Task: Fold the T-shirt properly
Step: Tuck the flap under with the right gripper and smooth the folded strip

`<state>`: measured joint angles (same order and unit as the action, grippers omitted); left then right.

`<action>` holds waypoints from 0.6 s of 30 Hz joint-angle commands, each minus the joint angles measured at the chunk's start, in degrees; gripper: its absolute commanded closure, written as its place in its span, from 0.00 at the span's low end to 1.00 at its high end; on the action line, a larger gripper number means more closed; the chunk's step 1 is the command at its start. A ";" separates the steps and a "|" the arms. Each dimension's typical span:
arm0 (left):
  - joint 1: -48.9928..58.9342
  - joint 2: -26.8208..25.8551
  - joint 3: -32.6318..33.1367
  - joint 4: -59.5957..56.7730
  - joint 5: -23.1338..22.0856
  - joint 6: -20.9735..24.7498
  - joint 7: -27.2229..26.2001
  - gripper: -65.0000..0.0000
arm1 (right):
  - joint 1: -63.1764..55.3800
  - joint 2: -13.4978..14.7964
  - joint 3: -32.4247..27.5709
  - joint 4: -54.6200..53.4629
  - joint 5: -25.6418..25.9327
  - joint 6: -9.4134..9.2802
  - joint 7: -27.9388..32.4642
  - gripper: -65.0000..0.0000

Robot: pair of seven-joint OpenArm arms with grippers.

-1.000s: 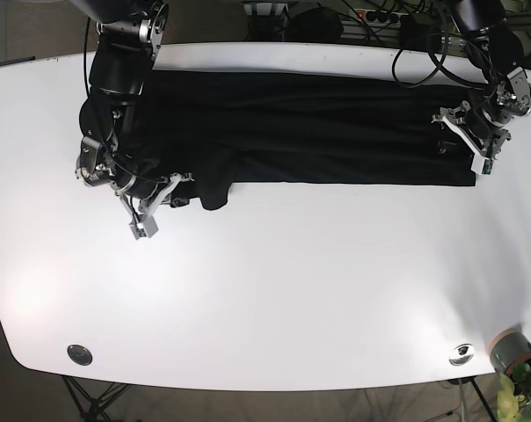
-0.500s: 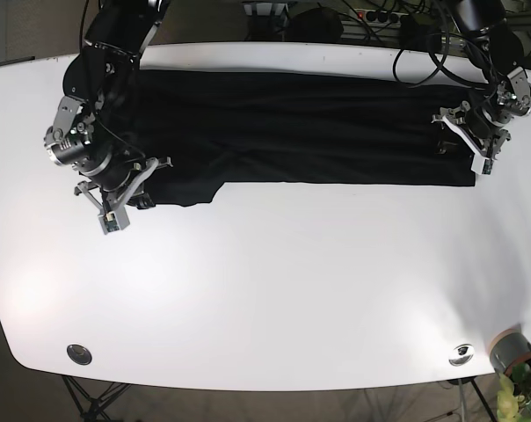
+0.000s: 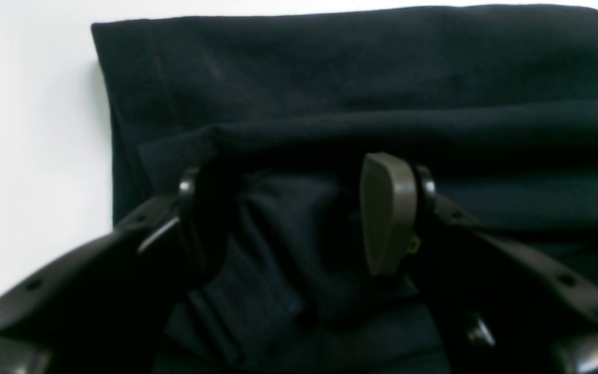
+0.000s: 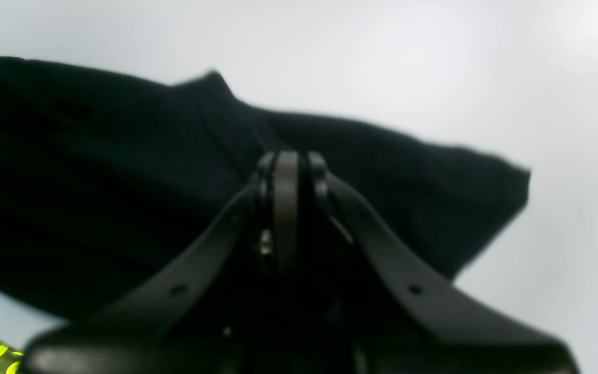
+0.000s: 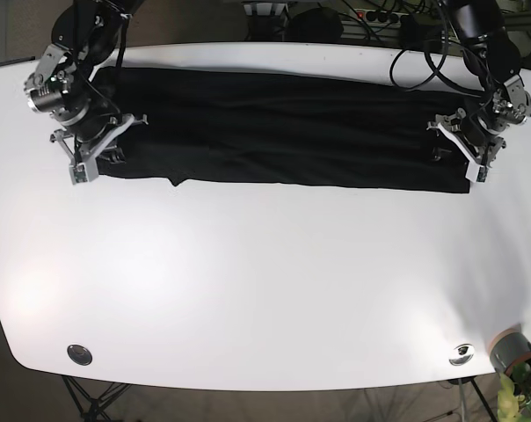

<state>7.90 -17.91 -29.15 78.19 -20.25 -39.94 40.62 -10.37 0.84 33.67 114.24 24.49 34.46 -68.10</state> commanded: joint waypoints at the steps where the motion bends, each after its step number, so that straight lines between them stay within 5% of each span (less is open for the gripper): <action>1: 0.05 -0.59 0.09 0.09 0.95 -0.06 1.97 0.46 | 0.04 0.61 1.54 0.97 1.49 -0.22 1.24 0.97; 9: -0.21 -0.51 0.09 0.27 4.38 -0.06 1.97 0.46 | -2.86 2.10 3.91 -2.02 1.31 -0.04 1.59 0.95; 12: -0.30 -0.33 0.00 0.27 6.58 -0.06 1.97 0.46 | -3.74 2.63 5.76 -3.69 1.31 -0.30 2.38 0.87; 18: -0.30 -0.24 -0.08 0.36 6.76 -0.06 1.97 0.46 | -4.71 2.81 6.72 -2.10 1.40 -0.30 5.02 0.38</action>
<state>7.44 -17.65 -29.08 78.48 -15.84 -40.38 40.03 -15.38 3.05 40.29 109.78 24.91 33.91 -64.27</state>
